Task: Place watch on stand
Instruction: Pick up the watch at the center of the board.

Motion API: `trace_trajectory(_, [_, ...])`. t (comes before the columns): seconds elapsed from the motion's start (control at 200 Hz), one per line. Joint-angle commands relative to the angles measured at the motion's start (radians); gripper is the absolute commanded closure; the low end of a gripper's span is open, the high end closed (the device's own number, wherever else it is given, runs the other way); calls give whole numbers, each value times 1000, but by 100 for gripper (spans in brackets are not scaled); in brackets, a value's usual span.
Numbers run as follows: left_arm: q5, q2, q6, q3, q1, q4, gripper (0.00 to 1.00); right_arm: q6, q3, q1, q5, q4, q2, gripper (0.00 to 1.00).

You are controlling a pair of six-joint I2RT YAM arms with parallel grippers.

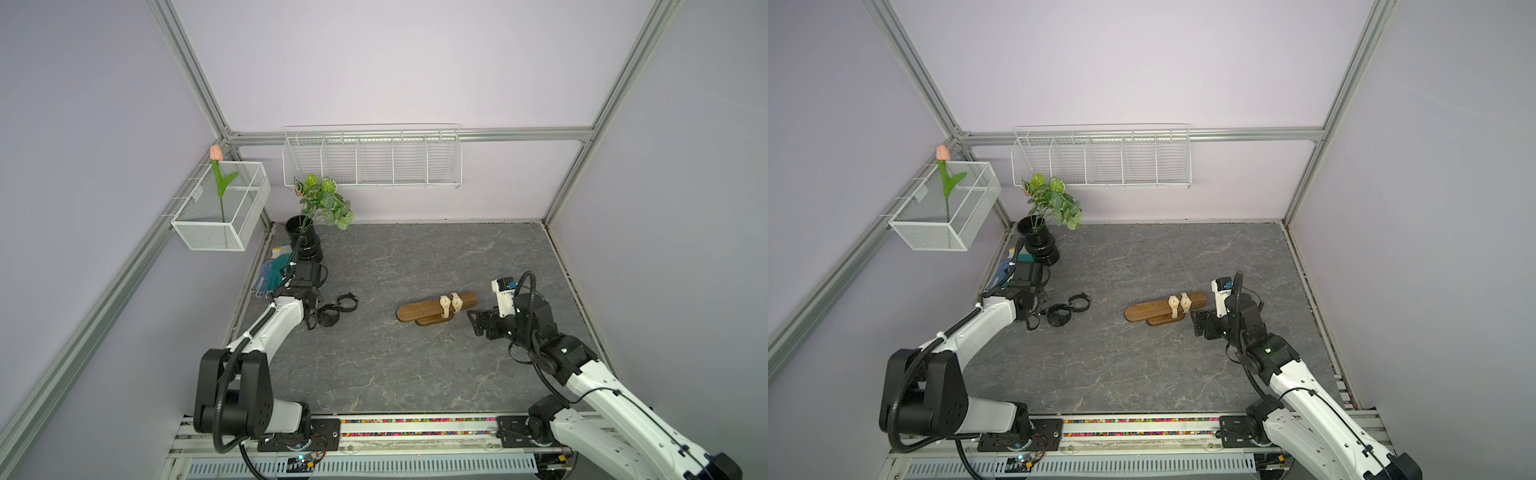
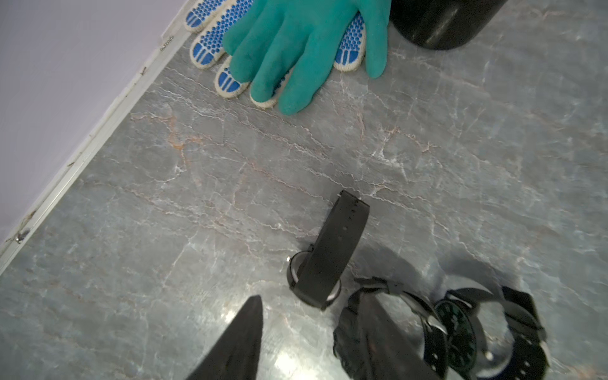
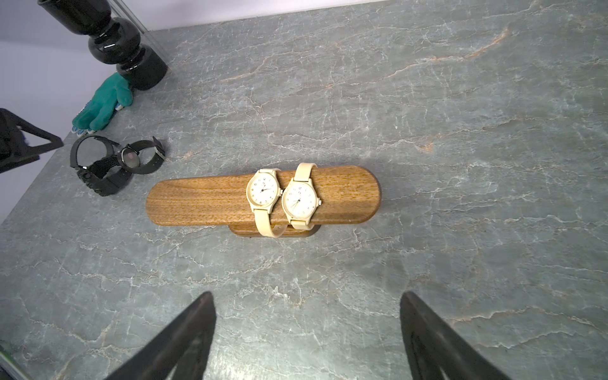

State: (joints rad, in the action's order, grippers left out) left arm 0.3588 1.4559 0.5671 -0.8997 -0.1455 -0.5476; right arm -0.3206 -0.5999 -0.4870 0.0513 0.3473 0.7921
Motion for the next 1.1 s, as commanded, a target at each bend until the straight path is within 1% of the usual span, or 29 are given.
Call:
trace_trajectory(0.0, [-23, 81, -32, -81, 12, -19, 57, 21, 27, -5, -6, 6, -35, 11])
trace_trajectory(0.07, [-23, 125, -49, -128, 12, -69, 56, 28, 28, -5, 2, 20, -46, 11])
trace_trajectory(0.195, [-63, 176, -63, -144, 27, -59, 56, 30, 32, -5, 0, 16, -48, 11])
trace_trajectory(0.29, [-49, 215, -71, -170, 27, -76, 57, 27, 29, -5, -5, 14, -38, 11])
trace_trajectory(0.545, [-7, 235, -75, -191, 27, -91, 81, 18, 29, -4, -11, 6, -29, 11])
trace_trajectory(0.71, [-1, 222, -69, -177, 27, -83, 91, 17, 27, -5, -14, 2, -18, 11])
trace_trajectory(0.815, [1, 181, -54, -162, 27, -78, 100, 16, 25, -5, -21, -2, -17, 11])
trace_trajectory(0.945, [23, 69, -18, -112, 27, -46, 100, 12, 13, -4, -40, 0, -13, 11])
trace_trajectory(1.035, [23, -68, 20, -43, 28, 1, 100, -3, 5, -9, -60, -4, -9, 11])
trace_trajectory(1.1, [0, -175, 39, 11, 28, 48, 100, -22, 3, -14, -79, -17, -4, 11])
